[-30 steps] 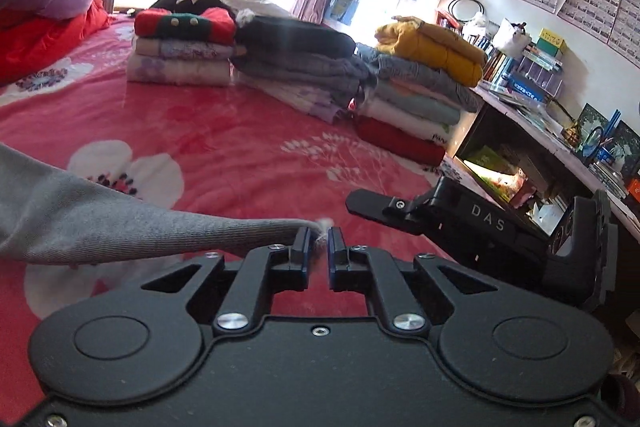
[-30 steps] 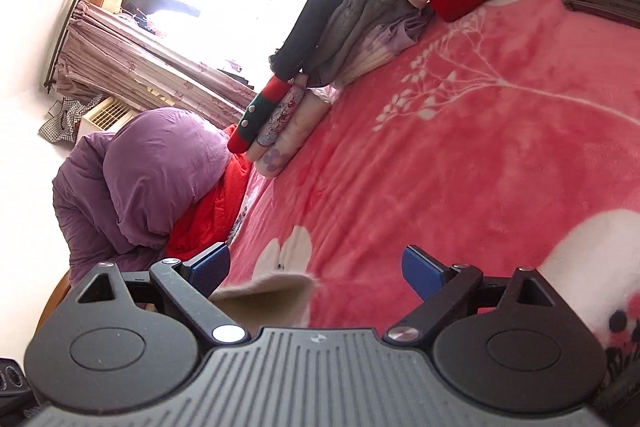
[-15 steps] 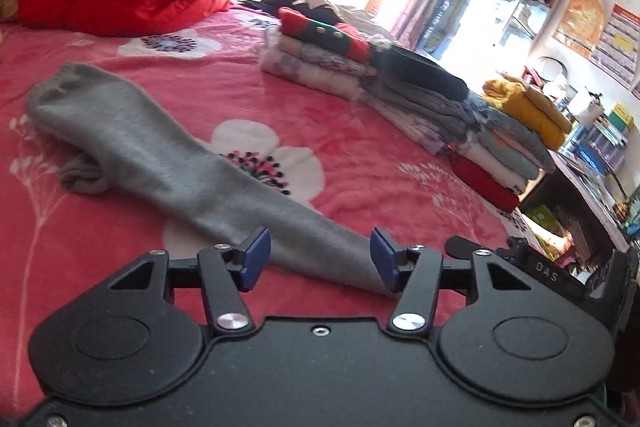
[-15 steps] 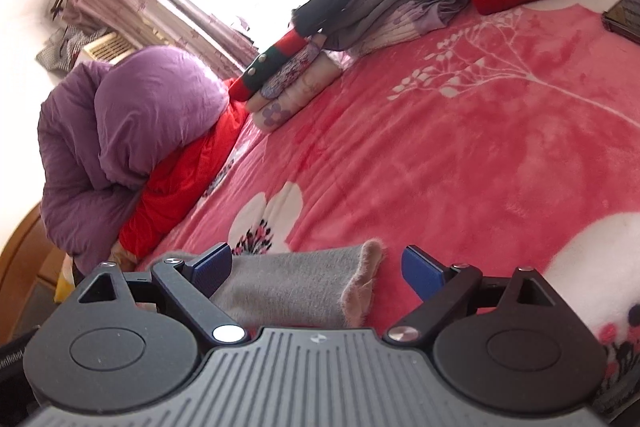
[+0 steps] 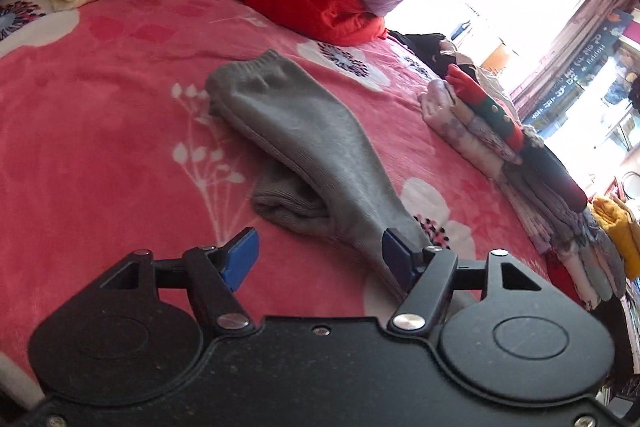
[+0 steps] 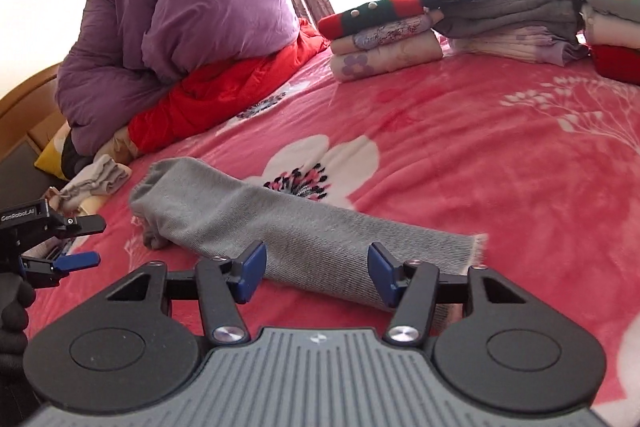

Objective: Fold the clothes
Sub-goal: 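Grasp the garment's cuff with the left tool and fold it back over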

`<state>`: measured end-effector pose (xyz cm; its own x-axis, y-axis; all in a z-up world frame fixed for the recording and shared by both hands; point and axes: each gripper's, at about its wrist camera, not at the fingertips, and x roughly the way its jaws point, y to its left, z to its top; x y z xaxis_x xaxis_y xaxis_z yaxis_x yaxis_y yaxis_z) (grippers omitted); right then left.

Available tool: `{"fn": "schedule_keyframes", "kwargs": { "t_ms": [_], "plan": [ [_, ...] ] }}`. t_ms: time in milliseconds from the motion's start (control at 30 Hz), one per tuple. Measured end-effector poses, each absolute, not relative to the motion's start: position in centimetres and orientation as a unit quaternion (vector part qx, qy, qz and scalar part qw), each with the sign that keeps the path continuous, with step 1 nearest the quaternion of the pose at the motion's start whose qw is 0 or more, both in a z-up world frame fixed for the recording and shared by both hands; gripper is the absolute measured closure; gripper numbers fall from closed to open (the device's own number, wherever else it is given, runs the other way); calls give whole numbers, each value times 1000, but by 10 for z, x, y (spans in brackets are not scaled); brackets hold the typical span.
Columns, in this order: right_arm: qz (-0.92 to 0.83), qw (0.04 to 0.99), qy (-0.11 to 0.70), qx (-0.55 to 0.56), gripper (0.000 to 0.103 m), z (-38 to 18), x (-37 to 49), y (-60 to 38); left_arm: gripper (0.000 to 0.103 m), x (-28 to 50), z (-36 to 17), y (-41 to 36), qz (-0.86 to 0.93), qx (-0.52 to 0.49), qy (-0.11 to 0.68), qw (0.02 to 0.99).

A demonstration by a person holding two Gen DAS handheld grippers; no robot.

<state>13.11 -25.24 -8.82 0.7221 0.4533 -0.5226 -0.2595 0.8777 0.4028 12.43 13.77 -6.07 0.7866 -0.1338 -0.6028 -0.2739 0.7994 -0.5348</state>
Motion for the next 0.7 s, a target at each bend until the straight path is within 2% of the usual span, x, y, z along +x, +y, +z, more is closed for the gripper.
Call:
{"fn": "schedule_keyframes", "kwargs": {
  "t_ms": [267,500,533,600,633,700],
  "plan": [
    [194,906,345,152,44,-107,155,-244,33,179,-87,187,68,-353,324,875],
    [216,894,353,168,44,-115,167,-239,33,203,-102,209,61,-391,292,871],
    [220,892,354,173,44,-117,168,-239,35,204,-103,209,58,-391,287,872],
    [226,888,356,183,44,-118,171,-241,61,204,-101,207,48,-381,272,882],
    [229,886,357,188,44,-119,172,-240,62,204,-98,205,46,-371,266,889],
    [232,883,359,192,44,-120,173,-239,74,203,-90,199,30,-350,256,901]
  ]
}}
